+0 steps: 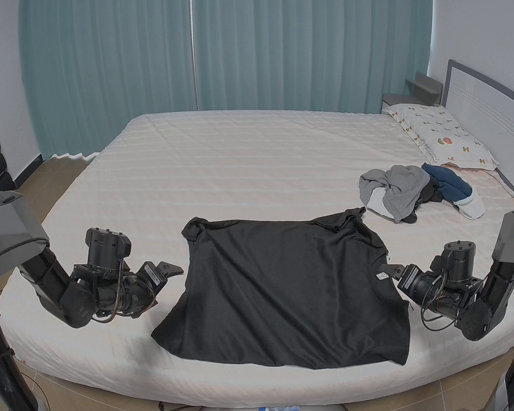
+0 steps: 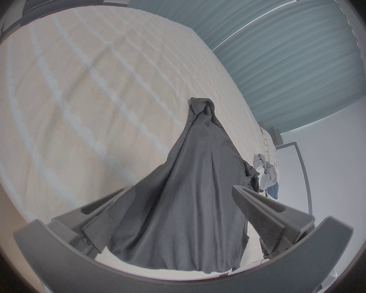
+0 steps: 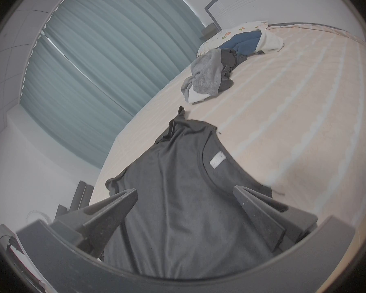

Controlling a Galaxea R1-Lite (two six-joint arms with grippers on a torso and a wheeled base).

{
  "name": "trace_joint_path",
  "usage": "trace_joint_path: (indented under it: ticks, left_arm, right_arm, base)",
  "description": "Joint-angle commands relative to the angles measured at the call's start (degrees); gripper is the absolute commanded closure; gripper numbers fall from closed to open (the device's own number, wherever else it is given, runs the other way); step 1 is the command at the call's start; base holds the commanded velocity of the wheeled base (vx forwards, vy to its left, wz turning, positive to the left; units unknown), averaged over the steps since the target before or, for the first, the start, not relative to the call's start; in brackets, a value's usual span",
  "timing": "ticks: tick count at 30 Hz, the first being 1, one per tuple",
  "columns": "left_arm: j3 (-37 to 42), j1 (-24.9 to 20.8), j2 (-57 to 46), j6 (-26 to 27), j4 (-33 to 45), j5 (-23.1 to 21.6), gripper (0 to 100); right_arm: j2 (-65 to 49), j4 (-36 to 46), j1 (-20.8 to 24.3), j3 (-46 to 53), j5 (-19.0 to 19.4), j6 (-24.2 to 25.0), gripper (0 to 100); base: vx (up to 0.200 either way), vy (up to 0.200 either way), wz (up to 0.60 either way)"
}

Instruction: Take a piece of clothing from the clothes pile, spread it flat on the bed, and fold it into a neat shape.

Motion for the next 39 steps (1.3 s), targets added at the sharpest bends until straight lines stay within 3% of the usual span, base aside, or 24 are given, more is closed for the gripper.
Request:
trace_joint_path:
  ticks: [1, 6, 19, 39]
  left_arm:
    - [6.28, -1.34, -4.18, 0.05, -2.81, 0.14, 0]
    - [9.53, -1.34, -3.13, 0.05, -5.01, -0.22, 0]
    - [10.68, -1.78, -1.11, 0.05, -6.33, -0.22, 0]
    - [9.36, -3.98, -0.67, -3.73, -6.42, -0.66, 0]
  right_arm:
    - [-0.66, -2.59, 2.38, 5.88, 0.35, 0.94, 0]
    - [0.66, -5.22, 1.94, 6.58, 1.41, 5.87, 0]
    - [1.54, -5.66, 0.8, 7.37, 3.6, 6.22, 0]
    - [1.71, -5.66, 0.53, 7.2, 3.78, 6.31, 0]
  base:
    - [0.0, 0.0, 0.0]
    - [0.0, 0.0, 0.0]
    - [-0.185, 0.0, 0.0]
    - [0.0, 0.0, 0.0]
